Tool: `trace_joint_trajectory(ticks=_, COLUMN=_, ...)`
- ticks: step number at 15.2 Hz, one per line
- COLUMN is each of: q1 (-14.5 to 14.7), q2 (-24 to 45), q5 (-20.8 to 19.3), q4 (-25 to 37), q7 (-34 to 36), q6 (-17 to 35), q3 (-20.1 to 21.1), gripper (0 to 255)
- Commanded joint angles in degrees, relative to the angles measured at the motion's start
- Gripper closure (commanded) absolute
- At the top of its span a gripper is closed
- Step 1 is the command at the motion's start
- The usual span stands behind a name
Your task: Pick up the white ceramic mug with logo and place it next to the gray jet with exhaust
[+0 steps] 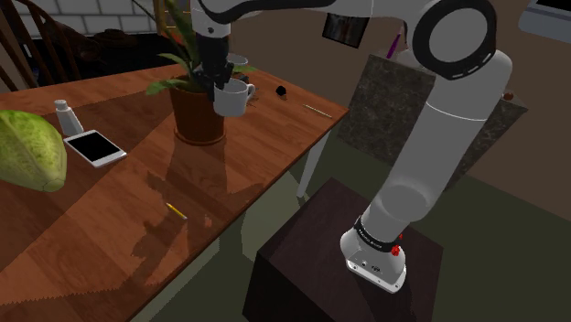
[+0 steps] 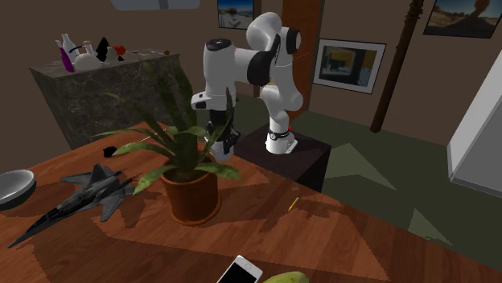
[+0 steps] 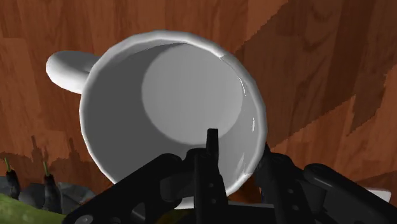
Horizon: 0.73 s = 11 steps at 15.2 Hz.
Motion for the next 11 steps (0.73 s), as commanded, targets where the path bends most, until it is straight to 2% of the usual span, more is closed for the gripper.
trace_joint_trajectory(ticks=1, q1=-1.93, q2=0.27, q5=-0.49, q4=-0.58, q7=-3.08, q6=4.51, q3=-1.56, gripper=255)
trace_joint_trajectory(ticks=11, q1=-9.39, q2=0.47, q5=0.77, q4=-0.26, q7=-16.26, q6=5.27, q3=-6.99, gripper=255)
